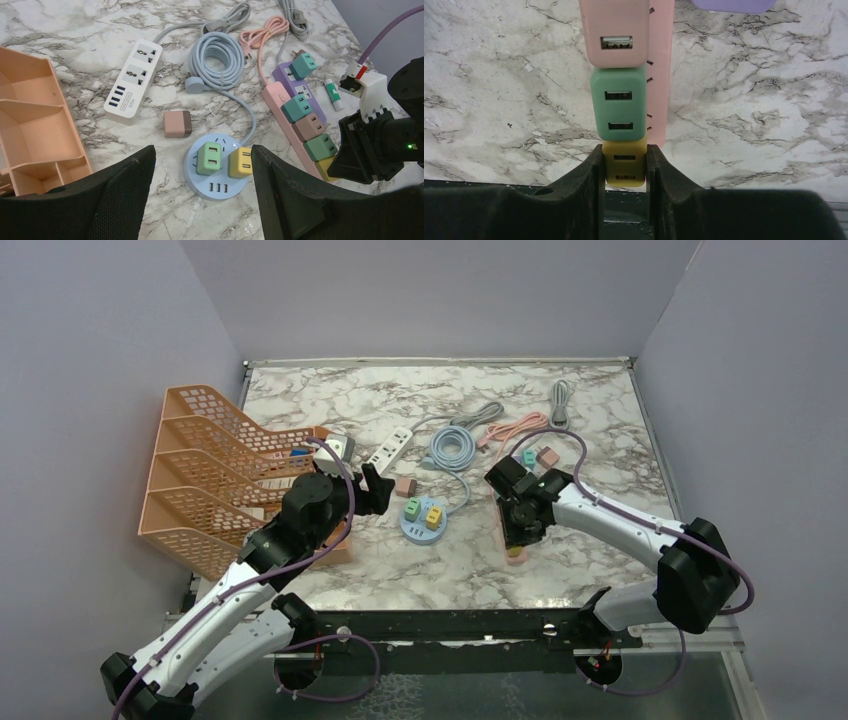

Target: Insert the plug

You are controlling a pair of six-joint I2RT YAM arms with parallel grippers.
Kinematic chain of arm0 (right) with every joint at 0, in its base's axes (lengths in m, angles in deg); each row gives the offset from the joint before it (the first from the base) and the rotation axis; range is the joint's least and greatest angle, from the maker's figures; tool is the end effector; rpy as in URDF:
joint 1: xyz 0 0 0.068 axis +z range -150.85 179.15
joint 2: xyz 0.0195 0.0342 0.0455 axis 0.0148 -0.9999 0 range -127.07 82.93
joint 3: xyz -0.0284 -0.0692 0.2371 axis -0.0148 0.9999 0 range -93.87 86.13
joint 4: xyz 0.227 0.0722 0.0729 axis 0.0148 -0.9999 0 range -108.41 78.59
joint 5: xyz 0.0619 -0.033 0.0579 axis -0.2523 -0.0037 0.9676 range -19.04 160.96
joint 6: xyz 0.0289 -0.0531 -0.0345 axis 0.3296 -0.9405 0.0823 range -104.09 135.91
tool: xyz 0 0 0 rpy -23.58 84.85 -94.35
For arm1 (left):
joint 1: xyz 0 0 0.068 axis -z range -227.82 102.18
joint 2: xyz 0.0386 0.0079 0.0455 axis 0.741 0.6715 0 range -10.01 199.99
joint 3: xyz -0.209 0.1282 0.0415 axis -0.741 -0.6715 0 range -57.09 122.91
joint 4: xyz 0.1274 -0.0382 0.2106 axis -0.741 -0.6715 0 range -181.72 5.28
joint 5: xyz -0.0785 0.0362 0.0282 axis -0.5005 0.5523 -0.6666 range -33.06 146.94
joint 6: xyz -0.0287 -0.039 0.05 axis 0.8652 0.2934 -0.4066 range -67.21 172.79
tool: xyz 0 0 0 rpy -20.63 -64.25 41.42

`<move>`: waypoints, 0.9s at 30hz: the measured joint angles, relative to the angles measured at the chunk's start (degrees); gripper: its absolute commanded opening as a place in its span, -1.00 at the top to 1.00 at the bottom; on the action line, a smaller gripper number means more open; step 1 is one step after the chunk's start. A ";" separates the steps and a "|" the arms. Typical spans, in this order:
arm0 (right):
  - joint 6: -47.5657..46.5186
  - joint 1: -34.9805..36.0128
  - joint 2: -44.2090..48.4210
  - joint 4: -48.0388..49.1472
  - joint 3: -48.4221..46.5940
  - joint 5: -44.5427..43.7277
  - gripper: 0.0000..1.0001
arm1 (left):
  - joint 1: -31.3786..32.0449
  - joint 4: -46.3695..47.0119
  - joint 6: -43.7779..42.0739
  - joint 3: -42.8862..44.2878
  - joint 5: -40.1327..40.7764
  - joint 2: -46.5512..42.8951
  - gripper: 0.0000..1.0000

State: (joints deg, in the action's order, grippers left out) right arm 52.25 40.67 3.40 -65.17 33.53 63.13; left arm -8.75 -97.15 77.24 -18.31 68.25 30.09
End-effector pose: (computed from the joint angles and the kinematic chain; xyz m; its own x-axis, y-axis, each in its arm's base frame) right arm 0.1784 0.1477 0.1686 -0.9745 -0.0788 -0.2100 -0.0779 0.9969 -0.0124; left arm 0.1593 -0.1150 0.2913 -0.3625 -0.2285 -0.9035 0.3517 0.8643 -0.3597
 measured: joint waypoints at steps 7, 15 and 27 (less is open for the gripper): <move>0.44 0.17 -1.22 -0.90 -0.66 -0.63 0.97 | 0.00 0.00 0.00 -0.02 0.09 -0.02 -0.44; 1.05 0.22 -1.95 -0.63 0.13 -0.83 0.98 | 0.00 0.02 -0.20 -0.02 0.11 0.07 -0.44; 5.57 0.81 -0.76 1.25 -2.08 -4.76 -0.33 | 0.00 0.04 -1.03 0.00 0.07 1.92 -0.50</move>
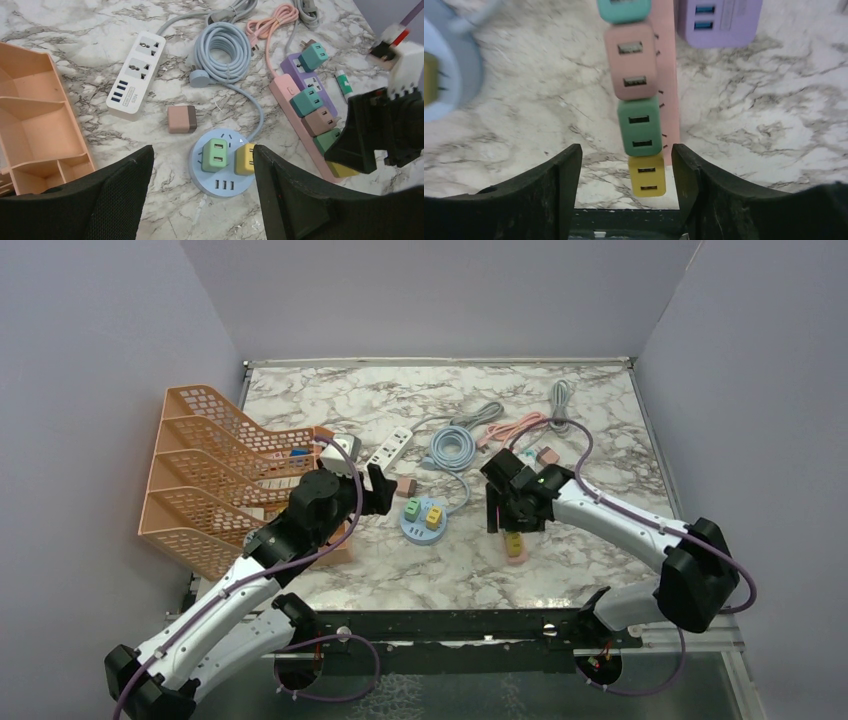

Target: Insert the plug

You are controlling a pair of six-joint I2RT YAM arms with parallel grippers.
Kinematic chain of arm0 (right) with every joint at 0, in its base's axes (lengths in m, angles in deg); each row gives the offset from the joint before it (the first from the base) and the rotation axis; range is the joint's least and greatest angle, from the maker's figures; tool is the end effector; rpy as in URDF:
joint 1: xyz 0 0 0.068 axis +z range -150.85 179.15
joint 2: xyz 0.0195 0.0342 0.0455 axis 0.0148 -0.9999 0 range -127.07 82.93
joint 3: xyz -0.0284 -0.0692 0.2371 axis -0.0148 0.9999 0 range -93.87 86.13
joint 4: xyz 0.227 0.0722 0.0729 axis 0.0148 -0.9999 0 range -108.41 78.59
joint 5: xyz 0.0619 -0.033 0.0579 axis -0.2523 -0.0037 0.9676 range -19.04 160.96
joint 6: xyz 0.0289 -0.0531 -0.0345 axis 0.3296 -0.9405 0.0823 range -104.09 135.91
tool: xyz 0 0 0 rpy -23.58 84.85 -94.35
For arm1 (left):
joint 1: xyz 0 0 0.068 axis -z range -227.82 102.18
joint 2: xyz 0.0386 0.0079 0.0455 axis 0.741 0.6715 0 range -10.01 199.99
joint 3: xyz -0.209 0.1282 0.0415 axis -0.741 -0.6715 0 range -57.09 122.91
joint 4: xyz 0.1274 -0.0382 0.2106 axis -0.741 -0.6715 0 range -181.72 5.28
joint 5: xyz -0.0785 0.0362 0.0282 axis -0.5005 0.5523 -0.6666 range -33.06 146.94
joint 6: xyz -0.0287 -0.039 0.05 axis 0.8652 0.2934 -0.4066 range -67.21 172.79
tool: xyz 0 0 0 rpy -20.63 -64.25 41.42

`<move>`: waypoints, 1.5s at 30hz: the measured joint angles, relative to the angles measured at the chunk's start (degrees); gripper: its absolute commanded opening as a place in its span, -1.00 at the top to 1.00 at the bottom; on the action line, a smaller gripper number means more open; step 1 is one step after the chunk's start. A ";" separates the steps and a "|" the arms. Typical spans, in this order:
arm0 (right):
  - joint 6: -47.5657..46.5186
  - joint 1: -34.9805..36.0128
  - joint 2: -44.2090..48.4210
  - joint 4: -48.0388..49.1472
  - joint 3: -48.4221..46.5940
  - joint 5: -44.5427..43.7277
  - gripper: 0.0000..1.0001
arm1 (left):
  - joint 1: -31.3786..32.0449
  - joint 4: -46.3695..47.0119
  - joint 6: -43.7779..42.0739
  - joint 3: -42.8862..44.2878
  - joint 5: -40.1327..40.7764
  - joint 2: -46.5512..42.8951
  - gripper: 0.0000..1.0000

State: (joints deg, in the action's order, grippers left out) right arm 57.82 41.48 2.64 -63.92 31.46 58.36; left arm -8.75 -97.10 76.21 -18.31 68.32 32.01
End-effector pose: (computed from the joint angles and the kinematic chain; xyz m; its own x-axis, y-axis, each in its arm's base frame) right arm 0.1867 0.1534 0.1764 -0.9552 0.0117 -0.2957 0.0188 0.9996 -0.0214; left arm 0.1639 -0.1187 0.2854 -0.3787 -0.1945 -0.9048 0.3486 0.8757 -0.3341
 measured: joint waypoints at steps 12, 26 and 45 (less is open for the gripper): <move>2.12 -4.07 7.54 0.42 -12.20 -16.00 -0.19 | 0.00 0.37 0.02 1.11 -0.94 5.14 -0.55; -2.60 -30.21 -12.41 16.63 -14.38 -7.17 -0.39 | 0.00 10.67 -1.75 7.13 -3.69 21.88 -0.56; -1.99 -35.21 -30.91 20.83 -22.21 -0.59 0.10 | 0.00 19.63 -3.80 14.05 -6.73 32.57 -0.56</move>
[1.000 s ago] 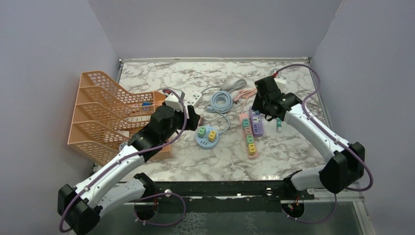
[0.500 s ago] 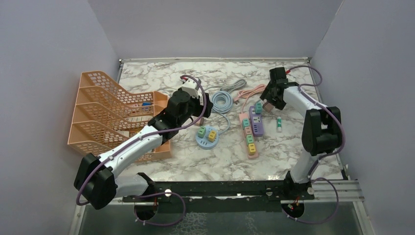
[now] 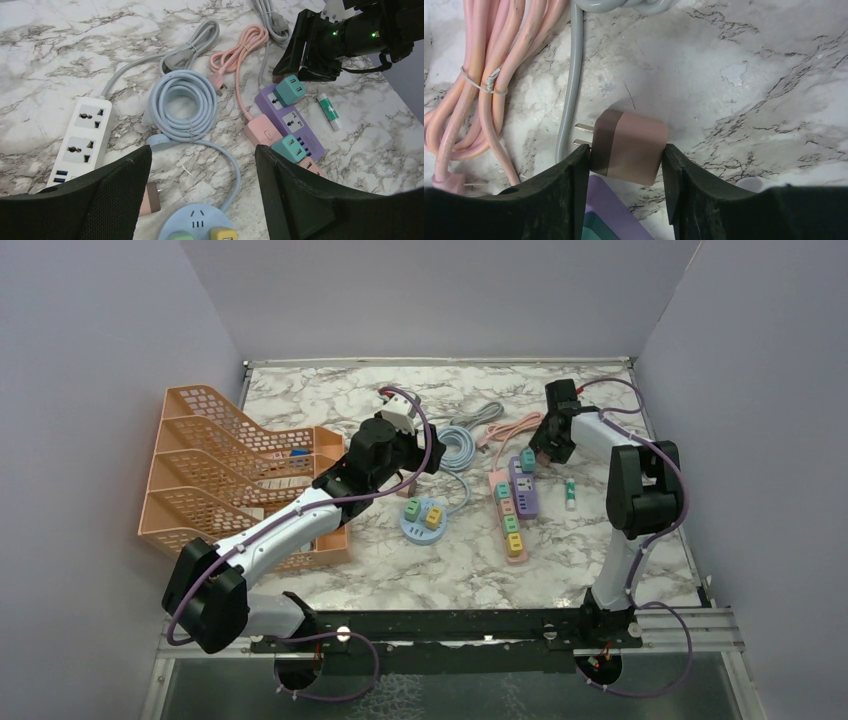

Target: Insert the plug

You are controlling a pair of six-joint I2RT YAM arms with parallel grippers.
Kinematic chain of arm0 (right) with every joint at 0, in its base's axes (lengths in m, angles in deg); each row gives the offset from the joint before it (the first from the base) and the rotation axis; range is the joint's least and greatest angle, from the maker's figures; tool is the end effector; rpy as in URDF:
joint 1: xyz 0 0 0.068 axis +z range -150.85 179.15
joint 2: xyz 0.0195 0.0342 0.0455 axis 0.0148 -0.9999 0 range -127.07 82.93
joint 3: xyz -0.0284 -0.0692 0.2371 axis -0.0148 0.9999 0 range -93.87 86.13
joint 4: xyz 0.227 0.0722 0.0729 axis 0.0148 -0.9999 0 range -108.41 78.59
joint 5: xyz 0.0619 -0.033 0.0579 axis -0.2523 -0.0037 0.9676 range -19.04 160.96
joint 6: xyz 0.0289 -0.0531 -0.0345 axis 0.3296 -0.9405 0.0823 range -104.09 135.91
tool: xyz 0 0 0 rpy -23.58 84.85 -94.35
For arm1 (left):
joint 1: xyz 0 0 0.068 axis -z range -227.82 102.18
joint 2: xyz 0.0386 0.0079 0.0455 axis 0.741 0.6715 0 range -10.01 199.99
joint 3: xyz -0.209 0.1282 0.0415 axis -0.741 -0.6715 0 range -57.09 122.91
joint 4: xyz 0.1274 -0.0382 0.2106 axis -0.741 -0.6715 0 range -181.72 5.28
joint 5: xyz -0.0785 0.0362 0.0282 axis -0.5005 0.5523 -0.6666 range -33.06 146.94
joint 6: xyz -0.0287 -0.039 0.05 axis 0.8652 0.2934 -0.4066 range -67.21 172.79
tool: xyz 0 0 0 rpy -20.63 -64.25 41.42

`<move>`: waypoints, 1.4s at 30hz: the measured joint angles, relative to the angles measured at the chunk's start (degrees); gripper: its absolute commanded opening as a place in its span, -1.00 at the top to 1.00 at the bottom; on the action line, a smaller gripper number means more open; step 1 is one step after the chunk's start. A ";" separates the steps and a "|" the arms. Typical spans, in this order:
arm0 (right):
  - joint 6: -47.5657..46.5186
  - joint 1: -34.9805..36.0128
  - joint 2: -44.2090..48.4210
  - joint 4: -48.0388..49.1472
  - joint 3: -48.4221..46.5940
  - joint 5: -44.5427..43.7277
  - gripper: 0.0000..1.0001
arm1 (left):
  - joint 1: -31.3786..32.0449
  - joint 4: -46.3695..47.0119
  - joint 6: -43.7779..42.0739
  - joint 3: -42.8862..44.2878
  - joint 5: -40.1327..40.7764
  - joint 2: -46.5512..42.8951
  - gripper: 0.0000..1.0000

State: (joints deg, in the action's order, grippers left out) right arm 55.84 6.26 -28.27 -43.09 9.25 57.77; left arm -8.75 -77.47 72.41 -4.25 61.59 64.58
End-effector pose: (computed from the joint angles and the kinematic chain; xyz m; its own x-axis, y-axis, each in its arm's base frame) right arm 0.3829 0.0348 0.1372 -0.7134 0.5408 -0.4457 0.5600 0.8223 0.1012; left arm 0.2516 -0.1983 0.2811 -0.3735 -0.1279 -0.9188 0.4691 0.8284 -0.3060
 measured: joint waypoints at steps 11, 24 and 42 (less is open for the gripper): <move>-2.58 0.00 3.19 1.88 3.63 -0.04 0.18 | 0.00 -0.02 0.07 -0.02 -1.09 0.04 -0.57; -5.77 2.16 27.30 2.58 9.51 3.72 0.21 | 0.00 -0.74 2.71 -1.14 -3.58 -4.50 -0.58; -7.78 30.69 40.24 15.61 22.88 10.38 0.33 | 0.00 -1.29 10.56 -7.65 -7.34 -14.45 -0.57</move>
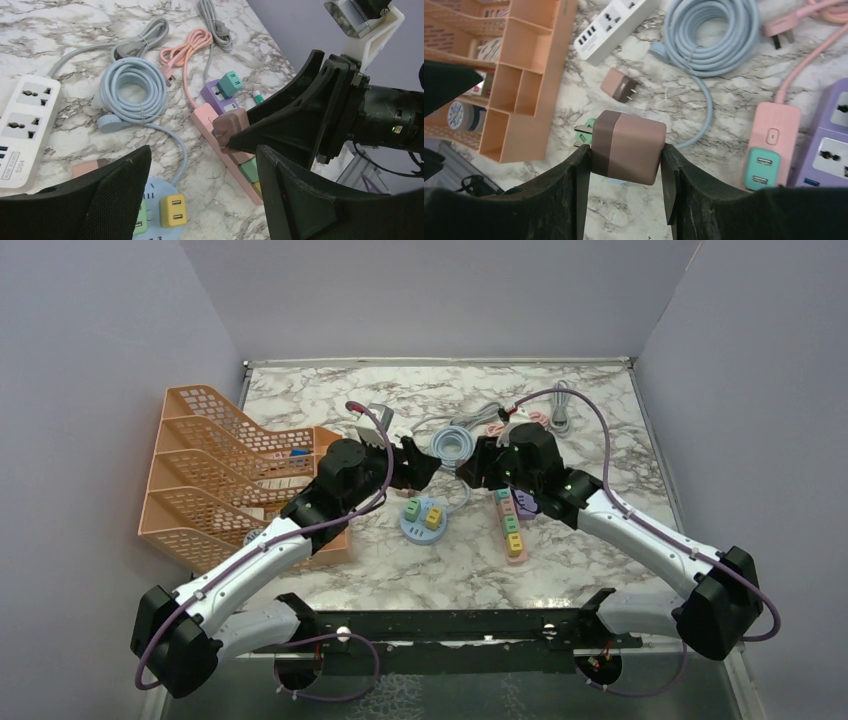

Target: Insert the plug

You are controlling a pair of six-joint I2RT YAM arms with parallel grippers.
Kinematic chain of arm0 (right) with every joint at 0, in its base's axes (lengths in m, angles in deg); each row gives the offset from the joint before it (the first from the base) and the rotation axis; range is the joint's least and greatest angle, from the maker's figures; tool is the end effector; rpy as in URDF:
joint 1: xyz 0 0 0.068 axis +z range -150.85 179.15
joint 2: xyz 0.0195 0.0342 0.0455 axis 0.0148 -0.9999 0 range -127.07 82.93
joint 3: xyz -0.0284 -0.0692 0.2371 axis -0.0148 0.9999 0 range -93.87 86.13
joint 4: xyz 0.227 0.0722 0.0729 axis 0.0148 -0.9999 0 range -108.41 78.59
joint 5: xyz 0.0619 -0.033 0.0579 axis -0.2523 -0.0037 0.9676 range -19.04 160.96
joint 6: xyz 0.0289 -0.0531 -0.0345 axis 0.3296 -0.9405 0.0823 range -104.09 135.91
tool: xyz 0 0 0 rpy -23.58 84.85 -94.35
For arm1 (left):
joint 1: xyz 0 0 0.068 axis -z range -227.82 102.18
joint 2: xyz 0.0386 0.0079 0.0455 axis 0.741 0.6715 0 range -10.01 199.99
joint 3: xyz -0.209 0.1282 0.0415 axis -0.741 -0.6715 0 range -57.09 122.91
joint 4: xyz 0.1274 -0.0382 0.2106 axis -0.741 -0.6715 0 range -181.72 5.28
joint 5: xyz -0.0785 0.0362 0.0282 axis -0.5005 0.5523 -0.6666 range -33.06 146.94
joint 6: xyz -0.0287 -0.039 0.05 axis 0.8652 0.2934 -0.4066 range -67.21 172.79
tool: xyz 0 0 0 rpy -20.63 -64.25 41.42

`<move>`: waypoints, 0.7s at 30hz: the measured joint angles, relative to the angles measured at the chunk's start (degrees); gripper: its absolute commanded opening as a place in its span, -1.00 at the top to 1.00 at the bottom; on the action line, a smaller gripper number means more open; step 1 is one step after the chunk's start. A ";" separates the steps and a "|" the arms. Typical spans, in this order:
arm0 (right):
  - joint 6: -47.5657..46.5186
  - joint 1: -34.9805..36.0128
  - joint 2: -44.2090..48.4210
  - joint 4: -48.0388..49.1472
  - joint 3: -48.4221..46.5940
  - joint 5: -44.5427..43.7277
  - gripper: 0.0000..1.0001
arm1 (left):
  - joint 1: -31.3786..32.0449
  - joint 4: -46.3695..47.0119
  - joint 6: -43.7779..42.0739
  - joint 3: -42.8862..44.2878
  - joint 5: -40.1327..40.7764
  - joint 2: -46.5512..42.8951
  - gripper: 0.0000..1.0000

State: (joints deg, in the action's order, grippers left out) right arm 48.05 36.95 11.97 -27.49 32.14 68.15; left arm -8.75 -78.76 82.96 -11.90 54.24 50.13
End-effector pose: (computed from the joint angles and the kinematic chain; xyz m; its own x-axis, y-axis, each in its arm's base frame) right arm 0.2314 0.1761 0.2580 -0.6732 0.1502 -0.7240 -0.2617 0.8674 0.4233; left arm 0.2075 -0.1719 0.2985 -0.4394 -0.2899 -0.8502 0.5146 0.6945 -0.5028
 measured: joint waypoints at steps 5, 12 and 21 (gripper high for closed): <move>-3.41 0.98 1.25 5.46 1.79 5.40 0.35 | 0.00 1.46 2.08 -0.57 -2.14 -0.13 -0.55; -10.14 0.98 1.97 15.78 5.90 13.27 0.35 | 0.00 5.03 4.59 -3.89 -3.91 0.42 -0.45; -18.69 1.01 2.08 23.23 8.07 20.61 0.33 | 0.00 8.13 9.46 -4.04 -4.92 2.51 -0.06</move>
State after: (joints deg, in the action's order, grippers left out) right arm 29.37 37.96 14.05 -4.25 40.20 88.77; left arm -8.75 -70.63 92.43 -15.95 49.33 52.65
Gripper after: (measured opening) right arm 0.481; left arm 0.575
